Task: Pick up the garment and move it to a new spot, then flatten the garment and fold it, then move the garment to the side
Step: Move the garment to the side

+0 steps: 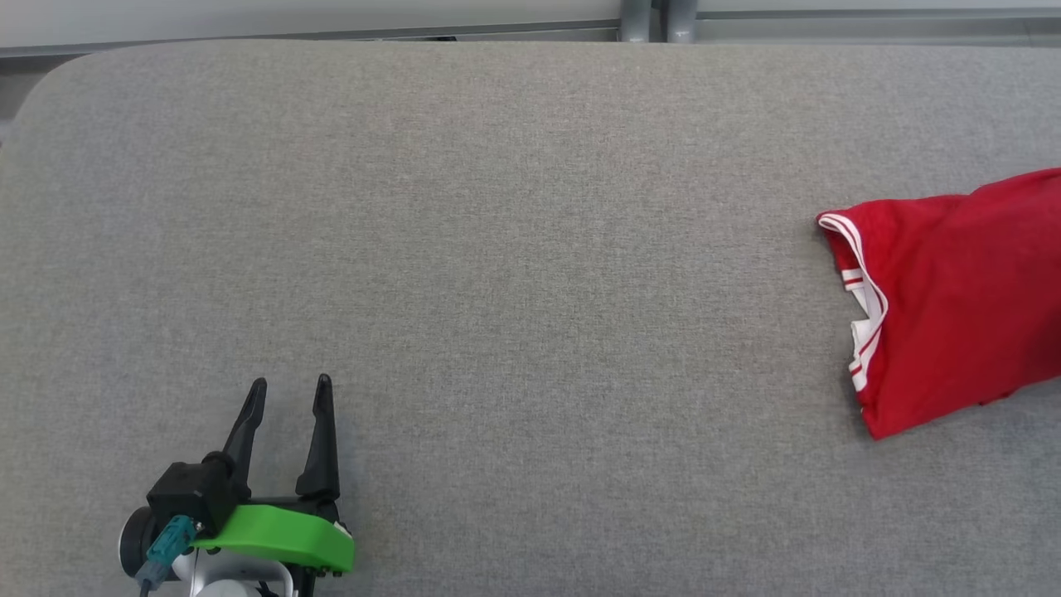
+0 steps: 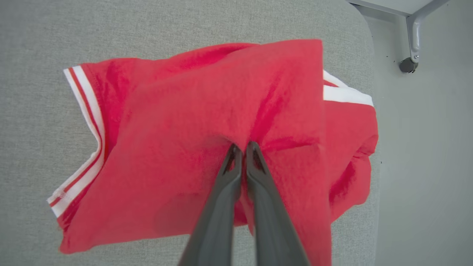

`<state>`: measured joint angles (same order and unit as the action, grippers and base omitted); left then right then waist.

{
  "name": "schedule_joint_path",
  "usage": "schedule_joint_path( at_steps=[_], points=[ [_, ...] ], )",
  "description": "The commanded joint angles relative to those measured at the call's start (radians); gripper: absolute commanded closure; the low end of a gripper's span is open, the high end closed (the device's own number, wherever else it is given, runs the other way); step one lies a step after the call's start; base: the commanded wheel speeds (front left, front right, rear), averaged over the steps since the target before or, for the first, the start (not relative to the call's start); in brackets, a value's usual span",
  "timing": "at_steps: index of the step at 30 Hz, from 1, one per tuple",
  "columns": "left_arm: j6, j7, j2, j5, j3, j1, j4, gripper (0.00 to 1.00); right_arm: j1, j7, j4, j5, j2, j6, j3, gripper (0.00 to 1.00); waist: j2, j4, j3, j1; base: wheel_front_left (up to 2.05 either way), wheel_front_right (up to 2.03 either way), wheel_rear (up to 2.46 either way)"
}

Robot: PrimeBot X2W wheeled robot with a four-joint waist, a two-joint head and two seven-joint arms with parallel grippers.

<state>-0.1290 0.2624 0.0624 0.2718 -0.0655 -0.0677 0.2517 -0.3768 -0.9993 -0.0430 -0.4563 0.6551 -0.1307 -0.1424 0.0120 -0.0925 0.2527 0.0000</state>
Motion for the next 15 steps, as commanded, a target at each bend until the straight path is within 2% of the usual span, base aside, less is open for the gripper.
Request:
schedule_joint_path(
  at_steps=[1,15],
  points=[
    [-0.003,0.003,0.002,-0.001,0.001,-0.016,-0.004,0.00,-0.017,0.013,-0.011,0.018,0.000,0.000,-0.005,1.00,-0.0120,0.020,0.017,0.0000,0.00,0.00,0.00],
    [-0.003,0.003,0.030,-0.010,-0.014,-0.064,0.000,0.00,-0.128,0.199,-0.148,0.100,0.016,0.000,0.016,1.00,-0.0120,0.100,0.082,0.0000,0.00,0.00,0.00]
  ],
)
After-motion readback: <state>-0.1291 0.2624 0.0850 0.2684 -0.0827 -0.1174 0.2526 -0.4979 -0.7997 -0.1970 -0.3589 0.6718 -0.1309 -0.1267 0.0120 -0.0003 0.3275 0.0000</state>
